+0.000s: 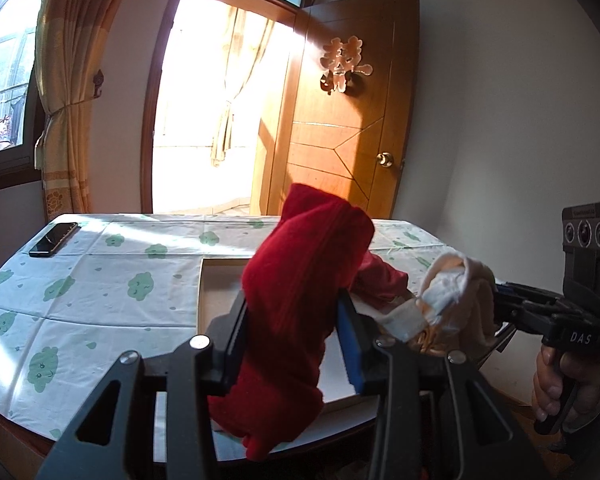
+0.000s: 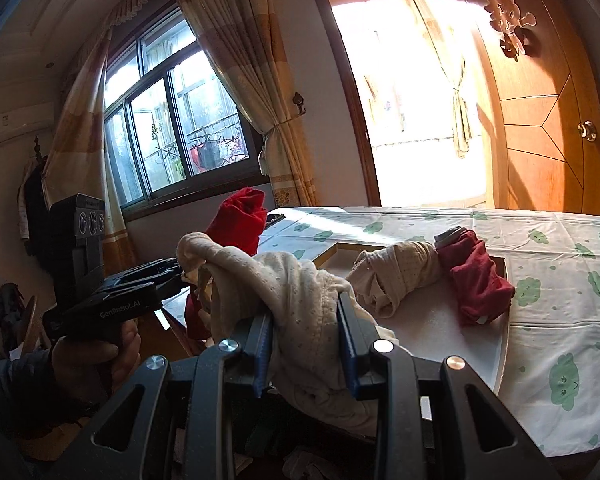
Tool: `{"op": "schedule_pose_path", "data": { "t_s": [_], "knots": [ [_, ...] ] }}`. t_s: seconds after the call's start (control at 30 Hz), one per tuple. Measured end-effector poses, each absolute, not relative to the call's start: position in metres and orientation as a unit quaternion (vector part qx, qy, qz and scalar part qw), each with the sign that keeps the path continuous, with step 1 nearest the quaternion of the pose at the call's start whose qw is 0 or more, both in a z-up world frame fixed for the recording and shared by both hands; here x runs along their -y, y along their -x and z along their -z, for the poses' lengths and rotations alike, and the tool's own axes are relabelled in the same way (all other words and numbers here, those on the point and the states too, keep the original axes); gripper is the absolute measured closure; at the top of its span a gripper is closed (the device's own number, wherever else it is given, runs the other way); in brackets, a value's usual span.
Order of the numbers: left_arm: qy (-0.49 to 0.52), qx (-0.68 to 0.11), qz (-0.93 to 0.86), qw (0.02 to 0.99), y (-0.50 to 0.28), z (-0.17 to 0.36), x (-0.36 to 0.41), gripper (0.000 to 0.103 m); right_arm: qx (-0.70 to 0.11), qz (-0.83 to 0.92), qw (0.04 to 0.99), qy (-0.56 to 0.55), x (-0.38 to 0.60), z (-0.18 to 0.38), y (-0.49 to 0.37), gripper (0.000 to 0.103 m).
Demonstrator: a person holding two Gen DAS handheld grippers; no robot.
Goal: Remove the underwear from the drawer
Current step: 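Carry both garments up over the beige tray with both tools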
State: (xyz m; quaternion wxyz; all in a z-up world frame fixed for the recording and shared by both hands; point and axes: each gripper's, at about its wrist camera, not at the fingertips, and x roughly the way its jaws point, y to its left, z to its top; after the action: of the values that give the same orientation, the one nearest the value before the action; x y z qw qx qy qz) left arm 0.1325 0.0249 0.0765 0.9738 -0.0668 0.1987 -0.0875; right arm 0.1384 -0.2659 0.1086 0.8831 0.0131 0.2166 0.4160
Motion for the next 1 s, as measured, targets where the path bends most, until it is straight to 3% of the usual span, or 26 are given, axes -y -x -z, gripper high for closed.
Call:
{"op": "schedule_pose_path", "data": {
  "t_s": [1.0],
  "knots": [
    [0.12,-0.29,0.066,0.947,-0.277,-0.064,-0.06,0.063,-0.329,-0.347,0.877,-0.049,0.242,-0.121,-0.281,0.071]
  ]
}}
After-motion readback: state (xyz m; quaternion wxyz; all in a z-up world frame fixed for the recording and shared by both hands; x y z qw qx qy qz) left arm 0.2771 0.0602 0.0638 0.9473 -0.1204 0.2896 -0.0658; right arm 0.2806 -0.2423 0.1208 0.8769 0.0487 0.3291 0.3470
